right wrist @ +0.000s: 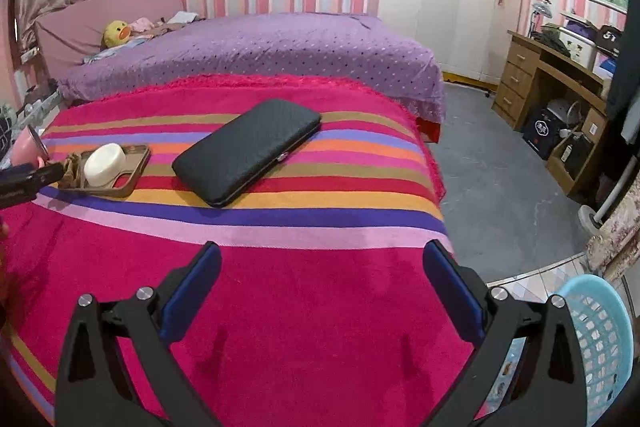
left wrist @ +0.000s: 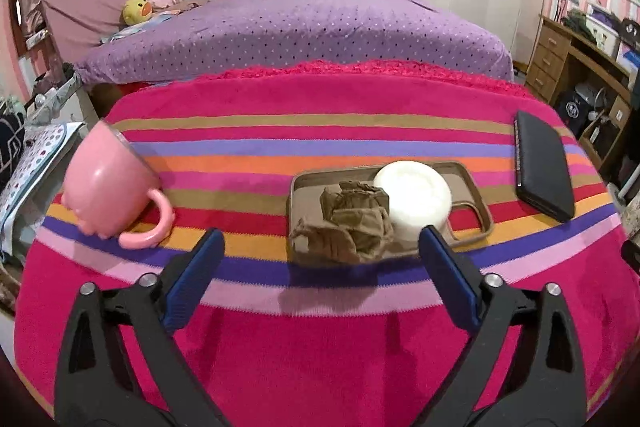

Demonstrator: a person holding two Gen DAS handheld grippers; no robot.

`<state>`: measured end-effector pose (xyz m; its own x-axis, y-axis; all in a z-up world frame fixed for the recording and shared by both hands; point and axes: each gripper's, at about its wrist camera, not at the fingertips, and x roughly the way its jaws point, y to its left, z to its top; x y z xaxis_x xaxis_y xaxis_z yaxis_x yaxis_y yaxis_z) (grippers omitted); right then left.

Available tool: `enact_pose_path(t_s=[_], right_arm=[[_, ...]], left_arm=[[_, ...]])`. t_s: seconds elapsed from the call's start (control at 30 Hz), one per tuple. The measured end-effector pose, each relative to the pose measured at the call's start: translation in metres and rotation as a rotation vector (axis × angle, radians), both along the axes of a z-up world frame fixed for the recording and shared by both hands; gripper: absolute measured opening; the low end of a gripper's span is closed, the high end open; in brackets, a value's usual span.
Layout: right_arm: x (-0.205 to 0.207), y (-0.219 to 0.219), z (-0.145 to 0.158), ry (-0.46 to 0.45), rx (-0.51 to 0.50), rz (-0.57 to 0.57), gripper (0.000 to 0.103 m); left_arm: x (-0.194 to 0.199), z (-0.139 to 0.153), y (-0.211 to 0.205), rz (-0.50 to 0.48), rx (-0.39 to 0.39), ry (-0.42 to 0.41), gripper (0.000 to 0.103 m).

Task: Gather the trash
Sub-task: 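Grasp the crumpled brown paper bag on the tray with the left gripper, then grasp the white round lid from the tray with the right gripper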

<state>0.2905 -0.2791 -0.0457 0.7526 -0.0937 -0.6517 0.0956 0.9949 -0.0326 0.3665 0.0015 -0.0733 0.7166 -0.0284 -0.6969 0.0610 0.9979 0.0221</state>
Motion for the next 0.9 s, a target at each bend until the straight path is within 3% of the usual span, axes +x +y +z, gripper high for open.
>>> enact_pose_path(t_s=[0.03, 0.1, 0.13, 0.27, 0.43, 0.63, 0.9], right_arm=[[0.003, 0.002, -0.001, 0.004, -0.005, 0.002, 0.098], [0.008, 0.007, -0.003, 0.009, -0.013, 0.008, 0.098], [0.011, 0.009, -0.004, 0.011, -0.017, 0.011, 0.098], [0.015, 0.023, -0.001, 0.0, -0.024, 0.011, 0.098], [0.023, 0.055, 0.009, -0.03, -0.016, 0.047, 0.098], [0.044, 0.113, 0.018, -0.039, 0.013, 0.105, 0.098], [0.084, 0.179, 0.007, -0.003, 0.029, 0.18, 0.098]], left_arm=[[0.004, -0.004, -0.003, -0.013, 0.01, 0.013, 0.081], [0.01, -0.01, -0.007, -0.033, 0.011, 0.042, 0.054], [0.012, -0.011, -0.007, -0.04, -0.001, 0.053, 0.051], [-0.001, -0.001, -0.004, -0.054, -0.035, -0.001, 0.05], [-0.024, 0.012, 0.018, -0.035, 0.0, -0.045, 0.05], [-0.03, 0.014, 0.067, 0.062, -0.013, -0.033, 0.05], [-0.029, 0.01, 0.113, 0.142, 0.009, -0.04, 0.05]])
